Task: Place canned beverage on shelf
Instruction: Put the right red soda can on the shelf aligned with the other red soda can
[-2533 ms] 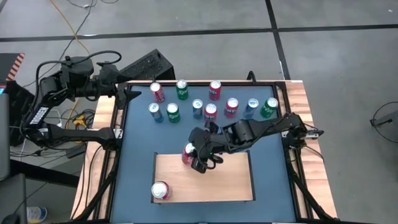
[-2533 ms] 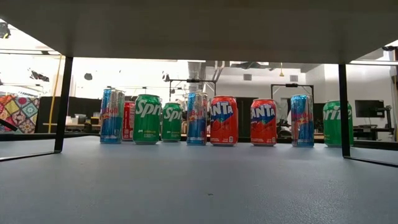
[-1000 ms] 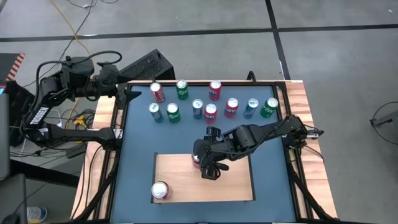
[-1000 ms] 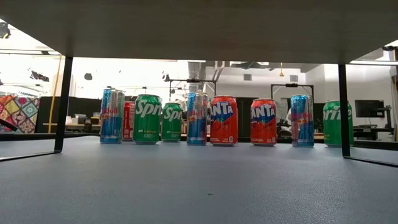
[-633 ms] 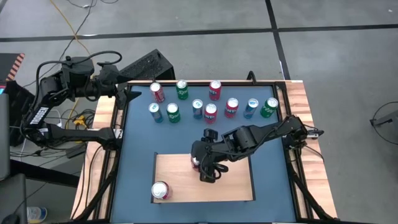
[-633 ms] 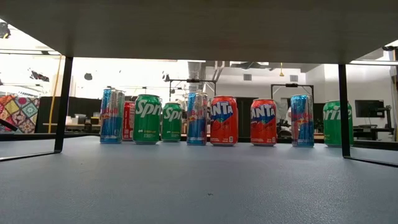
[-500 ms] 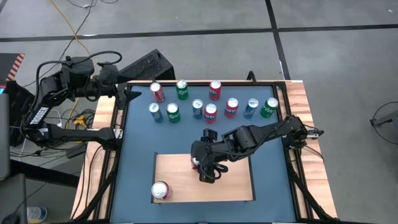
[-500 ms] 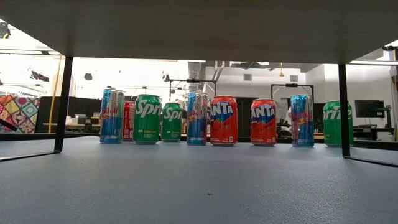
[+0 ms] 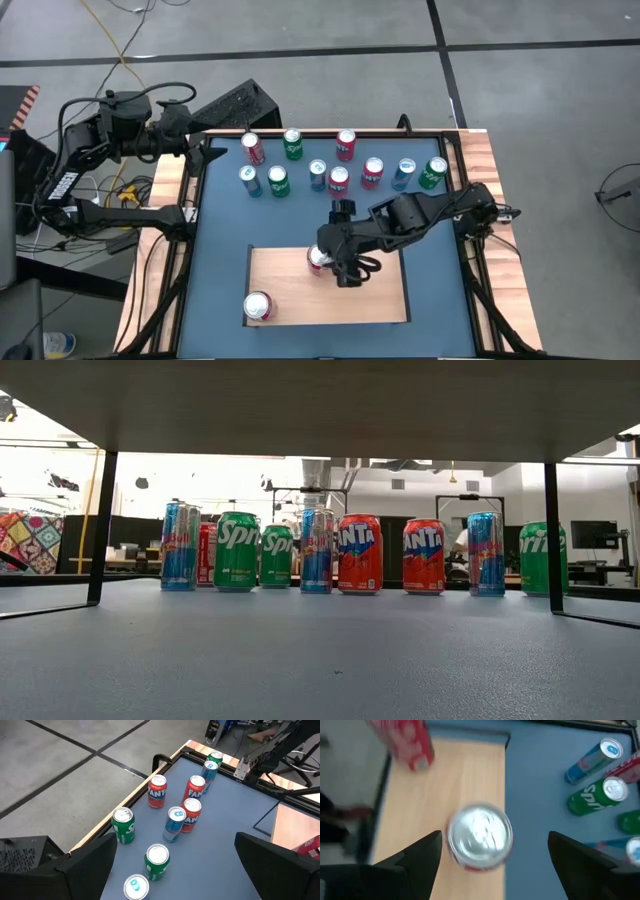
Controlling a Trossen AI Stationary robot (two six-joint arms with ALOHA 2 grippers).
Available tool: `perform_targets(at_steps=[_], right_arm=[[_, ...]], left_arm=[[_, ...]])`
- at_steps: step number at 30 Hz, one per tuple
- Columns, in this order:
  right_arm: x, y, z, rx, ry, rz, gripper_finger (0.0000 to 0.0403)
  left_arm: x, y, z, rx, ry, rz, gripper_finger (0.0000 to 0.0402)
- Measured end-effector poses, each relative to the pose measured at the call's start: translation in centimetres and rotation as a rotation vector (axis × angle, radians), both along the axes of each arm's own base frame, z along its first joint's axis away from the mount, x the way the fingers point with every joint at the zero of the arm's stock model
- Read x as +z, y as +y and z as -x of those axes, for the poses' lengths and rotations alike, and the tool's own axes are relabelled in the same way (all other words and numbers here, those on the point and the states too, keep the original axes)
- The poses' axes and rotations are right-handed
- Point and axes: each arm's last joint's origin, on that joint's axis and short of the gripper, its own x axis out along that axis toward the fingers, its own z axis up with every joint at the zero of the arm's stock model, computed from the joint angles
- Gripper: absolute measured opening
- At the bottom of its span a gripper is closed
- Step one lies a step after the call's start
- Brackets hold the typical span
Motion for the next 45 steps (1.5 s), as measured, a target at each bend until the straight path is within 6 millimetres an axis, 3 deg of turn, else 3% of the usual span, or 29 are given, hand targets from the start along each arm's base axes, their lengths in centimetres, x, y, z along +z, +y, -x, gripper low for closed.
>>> perform_targets(at_steps=[6,21,35,45], right_arm=[[-0.7,-0.4,-0.1,0.153,0.070,0.081,0.0344],[-2.2,-5.0,-1.5,0.186,0.195,0.027,0.0342],[-1.7,-5.1,-2.4,0.322,0.099,-0.052,0.0342],[-4.6,-4.3,-4.6,0.358,0.161,-0.125,0.0342]], left_arm=[[0.0,0.0,0.0,0.000,0.000,0.000,0.0391],[-0.1,0.0,0.1,-0.002,0.020,-0.001,0.0391],[-0.1,0.0,0.1,0.020,0.024,-0.015,0.0391],[-0.1,0.0,0.1,0.019,0.027,-0.015,0.0391]])
